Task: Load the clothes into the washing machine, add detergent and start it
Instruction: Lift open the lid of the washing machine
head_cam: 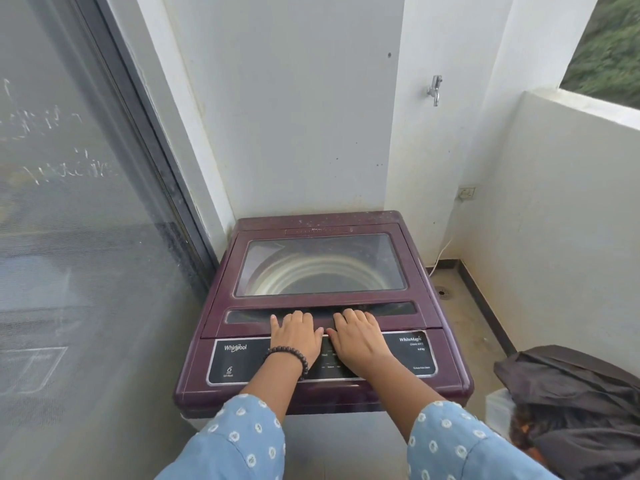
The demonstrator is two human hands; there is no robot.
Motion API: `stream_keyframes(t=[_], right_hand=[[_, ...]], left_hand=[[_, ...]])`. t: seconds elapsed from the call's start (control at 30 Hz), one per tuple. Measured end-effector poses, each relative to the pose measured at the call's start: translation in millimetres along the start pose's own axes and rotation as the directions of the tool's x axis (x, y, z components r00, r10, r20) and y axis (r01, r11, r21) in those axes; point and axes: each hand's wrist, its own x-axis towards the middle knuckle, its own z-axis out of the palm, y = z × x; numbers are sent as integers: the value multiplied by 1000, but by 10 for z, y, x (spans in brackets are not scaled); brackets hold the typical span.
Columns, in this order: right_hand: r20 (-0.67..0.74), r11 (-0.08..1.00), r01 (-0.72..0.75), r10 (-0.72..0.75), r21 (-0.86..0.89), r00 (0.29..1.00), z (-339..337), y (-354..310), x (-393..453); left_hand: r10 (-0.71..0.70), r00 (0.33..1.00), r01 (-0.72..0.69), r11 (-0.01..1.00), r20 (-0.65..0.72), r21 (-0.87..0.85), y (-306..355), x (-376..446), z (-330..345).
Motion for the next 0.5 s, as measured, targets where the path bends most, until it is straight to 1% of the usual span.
stream_keyframes(t=[0.03, 0.13, 0.2, 0.27, 0.4, 0.5], right_hand=[[-26, 1000, -11, 11, -29, 1000, -10, 4, 19], [-202, 998, -38, 27, -48, 979, -128, 30, 85], [-307, 998, -35, 15, -58, 951, -255, 33, 155], [-394, 998, -34, 10, -54, 919, -364, 39, 237], [-454, 999, -53, 44, -7, 890, -595, 28, 414], [-490, 996, -82, 62, -19, 870, -745, 98, 550]], left_hand=[[1, 1000, -1, 1000, -29, 2, -6, 15, -27], [17, 984, -14, 1000, -177, 21, -28, 73, -162], [29, 959, -22, 999, -283, 28, -45, 95, -268], [20, 927, -22, 1000, -375, 0, -51, 130, -366], [14, 834, -41, 999, -551, -36, -61, 272, -544], [21, 777, -45, 999, -629, -22, -71, 381, -660]])
